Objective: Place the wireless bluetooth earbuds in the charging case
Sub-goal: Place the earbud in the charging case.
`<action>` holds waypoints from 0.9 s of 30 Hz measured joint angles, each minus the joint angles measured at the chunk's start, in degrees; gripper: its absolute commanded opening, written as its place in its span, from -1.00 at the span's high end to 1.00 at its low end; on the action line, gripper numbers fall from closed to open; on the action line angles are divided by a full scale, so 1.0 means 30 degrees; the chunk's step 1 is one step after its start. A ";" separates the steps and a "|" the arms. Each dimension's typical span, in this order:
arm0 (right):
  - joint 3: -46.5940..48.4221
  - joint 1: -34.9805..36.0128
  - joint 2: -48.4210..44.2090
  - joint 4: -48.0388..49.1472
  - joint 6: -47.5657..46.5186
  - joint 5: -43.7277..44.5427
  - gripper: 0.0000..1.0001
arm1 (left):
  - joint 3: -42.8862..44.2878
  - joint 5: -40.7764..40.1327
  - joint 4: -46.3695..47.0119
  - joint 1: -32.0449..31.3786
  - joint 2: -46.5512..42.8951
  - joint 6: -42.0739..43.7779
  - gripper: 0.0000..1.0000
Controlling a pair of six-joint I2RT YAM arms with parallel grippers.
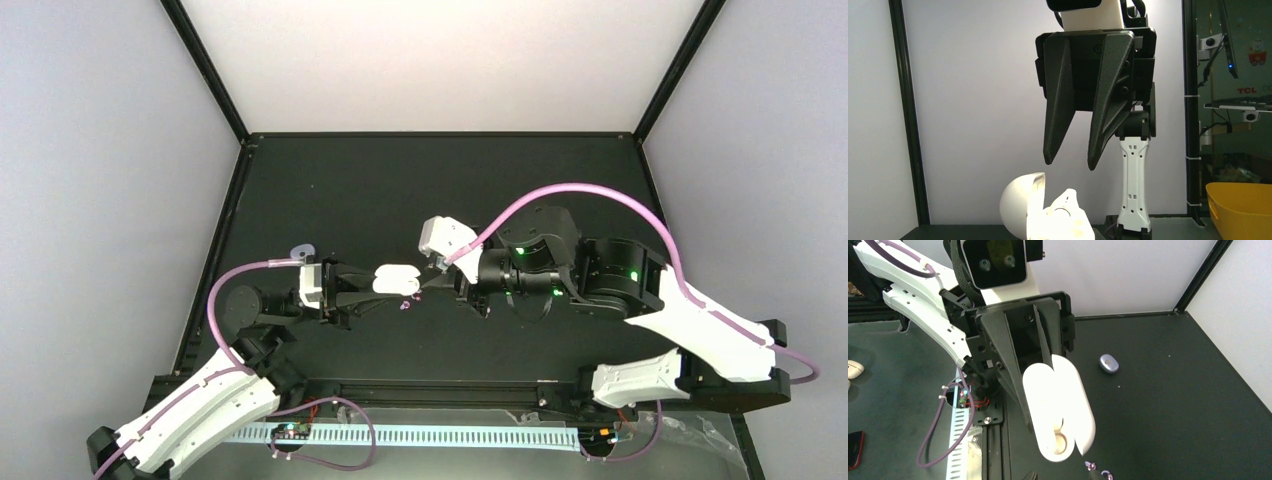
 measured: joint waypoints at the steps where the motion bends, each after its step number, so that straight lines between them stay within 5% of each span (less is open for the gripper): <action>1: -0.0051 0.0007 0.0102 0.0204 -0.0087 -0.0015 0.51 | -0.0007 0.0000 0.0022 0.0000 0.0044 -0.0007 0.97; 17: -0.0240 0.0007 0.0707 0.0991 -0.0780 -0.0648 0.61 | -0.0015 0.0073 0.0299 0.0000 0.0481 -0.0051 0.97; 21: -0.0291 0.0007 0.0692 0.1056 -0.0787 -0.0867 0.40 | -0.0015 0.0080 0.0342 0.0000 0.0597 -0.0080 0.97; 27: -0.0838 0.0007 0.0284 0.1428 -0.0663 -0.0736 0.35 | -0.0015 0.0073 0.0364 0.0000 0.0670 -0.0131 0.97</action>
